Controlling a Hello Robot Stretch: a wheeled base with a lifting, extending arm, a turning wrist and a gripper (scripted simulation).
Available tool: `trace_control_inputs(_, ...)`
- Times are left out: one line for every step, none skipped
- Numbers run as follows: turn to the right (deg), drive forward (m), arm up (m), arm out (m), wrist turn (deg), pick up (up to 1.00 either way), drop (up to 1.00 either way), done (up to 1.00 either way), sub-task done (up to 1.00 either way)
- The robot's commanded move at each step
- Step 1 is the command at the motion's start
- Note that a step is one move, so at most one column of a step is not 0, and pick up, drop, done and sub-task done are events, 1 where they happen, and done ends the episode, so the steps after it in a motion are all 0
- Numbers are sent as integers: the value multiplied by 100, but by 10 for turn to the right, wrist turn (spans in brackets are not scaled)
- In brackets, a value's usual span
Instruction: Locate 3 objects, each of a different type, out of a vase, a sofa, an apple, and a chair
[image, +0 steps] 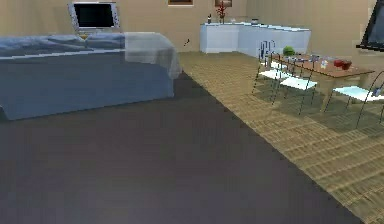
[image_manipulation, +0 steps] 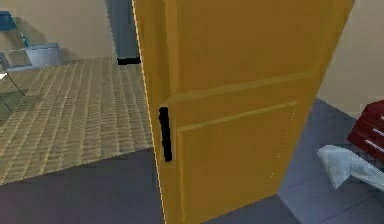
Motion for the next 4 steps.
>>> trace_control_inputs(360,0,0,0,0,0,0,0,0)
trace_control_inputs(0,100,0,0,0,0,0,0,0)
trace_control_inputs(0,100,0,0,0,0,0,0,0)
trace_control_inputs(60,0,0,0,0,0,0,0,0)
